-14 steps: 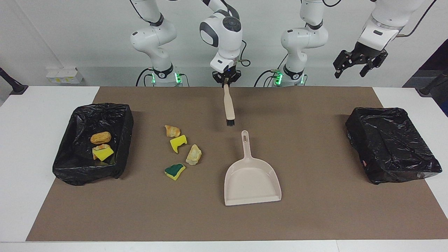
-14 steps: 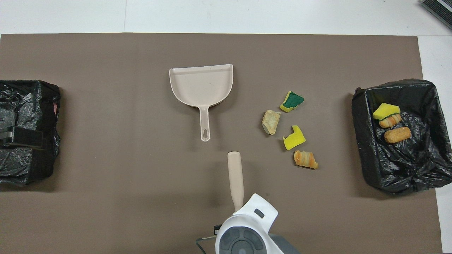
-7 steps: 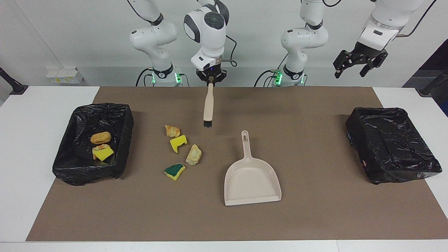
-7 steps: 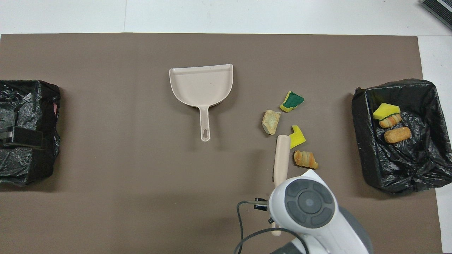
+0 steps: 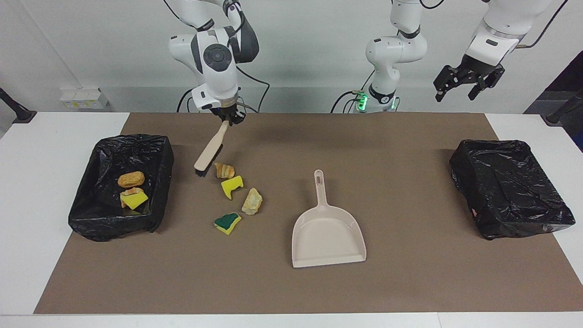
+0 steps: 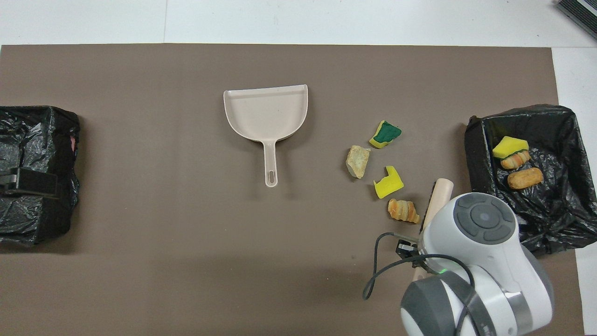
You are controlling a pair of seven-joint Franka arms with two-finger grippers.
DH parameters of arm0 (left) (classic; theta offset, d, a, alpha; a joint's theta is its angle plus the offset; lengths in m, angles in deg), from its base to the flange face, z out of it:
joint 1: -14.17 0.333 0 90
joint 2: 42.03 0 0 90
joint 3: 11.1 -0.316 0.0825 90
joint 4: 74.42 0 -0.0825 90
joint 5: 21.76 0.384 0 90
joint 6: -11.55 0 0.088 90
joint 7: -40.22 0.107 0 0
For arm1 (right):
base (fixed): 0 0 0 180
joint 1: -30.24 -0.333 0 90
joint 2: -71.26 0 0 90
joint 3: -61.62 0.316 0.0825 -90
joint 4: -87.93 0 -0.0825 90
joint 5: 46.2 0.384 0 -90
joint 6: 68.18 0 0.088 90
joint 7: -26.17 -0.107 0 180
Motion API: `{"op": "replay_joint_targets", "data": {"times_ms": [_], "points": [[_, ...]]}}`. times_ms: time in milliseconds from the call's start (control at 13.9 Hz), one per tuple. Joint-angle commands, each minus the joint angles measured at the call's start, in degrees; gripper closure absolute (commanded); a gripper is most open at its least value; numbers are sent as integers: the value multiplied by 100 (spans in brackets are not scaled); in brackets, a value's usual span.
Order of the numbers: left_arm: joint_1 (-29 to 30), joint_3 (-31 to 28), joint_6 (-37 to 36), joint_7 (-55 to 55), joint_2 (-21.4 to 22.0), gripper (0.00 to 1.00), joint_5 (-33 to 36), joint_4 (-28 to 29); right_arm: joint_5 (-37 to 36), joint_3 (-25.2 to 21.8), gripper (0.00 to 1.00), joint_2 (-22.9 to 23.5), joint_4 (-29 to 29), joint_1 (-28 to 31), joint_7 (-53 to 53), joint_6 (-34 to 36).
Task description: Sweep and dump trash in bin
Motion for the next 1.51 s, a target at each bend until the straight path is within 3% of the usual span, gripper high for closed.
{"op": "replay_joint_targets", "data": {"times_ms": [0,215,359,646,862,1077,1221,1436], "points": [[-265,166,105,-105,-45,0,-73,-85,-79,102,100,-490,735,20,-50,-254],[-810,175,1394,-227,-298,0,-284,301,-79,120,100,-491,1148,-164,-349,-754],[-1267,175,2142,-665,-912,0,-284,294,-79,120,100,-360,1203,-279,-455,-1107],[-1803,175,3137,-1307,-1652,0,-284,293,-18,111,100,412,1019,-403,-578,-2048],[-2392,167,3734,-2281,-2371,0,-258,293,-35,102,100,1220,-15,-324,-490,-2040],[-2665,175,4210,-3056,-2645,0,-258,425,-96,102,100,2213,-1061,-227,-473,-2128],[-2789,175,4447,-3102,-2664,0,-258,757,-114,93,100,2514,-1660,-200,-385,-1962],[-2912,175,4597,-3093,-2690,0,-258,1014,-343,85,100,2594,-2171,-183,-332,-1497]]}}
